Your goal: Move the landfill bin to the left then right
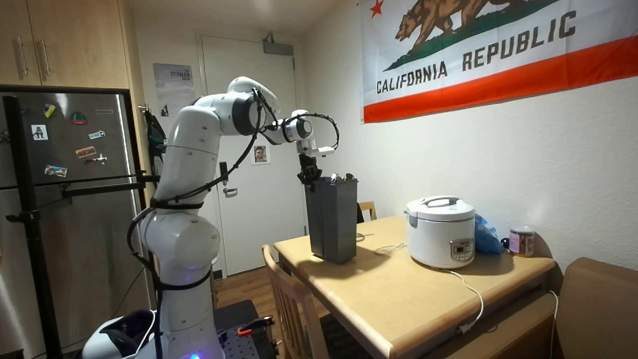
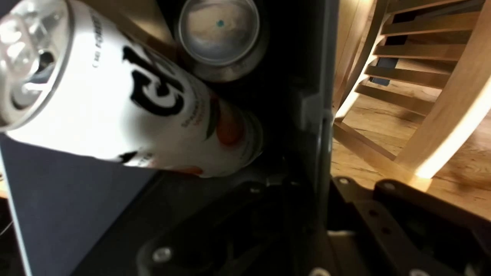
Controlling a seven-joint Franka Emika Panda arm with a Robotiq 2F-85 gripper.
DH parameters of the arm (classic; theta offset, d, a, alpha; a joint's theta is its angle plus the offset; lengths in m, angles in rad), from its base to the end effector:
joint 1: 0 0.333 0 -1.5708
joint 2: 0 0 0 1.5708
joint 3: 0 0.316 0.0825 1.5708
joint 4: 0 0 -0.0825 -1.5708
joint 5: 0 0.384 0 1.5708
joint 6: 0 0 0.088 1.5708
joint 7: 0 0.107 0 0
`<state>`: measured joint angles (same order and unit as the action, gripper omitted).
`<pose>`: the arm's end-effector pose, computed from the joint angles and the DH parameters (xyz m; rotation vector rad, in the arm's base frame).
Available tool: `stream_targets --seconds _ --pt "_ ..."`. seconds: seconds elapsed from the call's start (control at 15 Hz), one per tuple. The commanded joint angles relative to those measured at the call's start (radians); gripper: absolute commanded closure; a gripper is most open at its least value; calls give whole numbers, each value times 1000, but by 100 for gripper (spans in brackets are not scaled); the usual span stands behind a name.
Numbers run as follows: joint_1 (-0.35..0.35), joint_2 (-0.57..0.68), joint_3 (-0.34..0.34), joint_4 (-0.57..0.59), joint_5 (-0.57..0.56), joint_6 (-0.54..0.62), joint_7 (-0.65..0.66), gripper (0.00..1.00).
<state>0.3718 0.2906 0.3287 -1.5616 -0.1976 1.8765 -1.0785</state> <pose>0.5210 0.3899 0.4889 1.8647 2.3987 0.0332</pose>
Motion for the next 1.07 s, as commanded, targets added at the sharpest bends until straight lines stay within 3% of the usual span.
stream_targets --seconds 0.0,0.53,1.0 --pt "-16 -143 -4 -108 -22 47 71 98" --pt "-70 -316 -32 -283 -14 93 188 98" --pt "-124 -473 -96 -485 9 168 255 98"
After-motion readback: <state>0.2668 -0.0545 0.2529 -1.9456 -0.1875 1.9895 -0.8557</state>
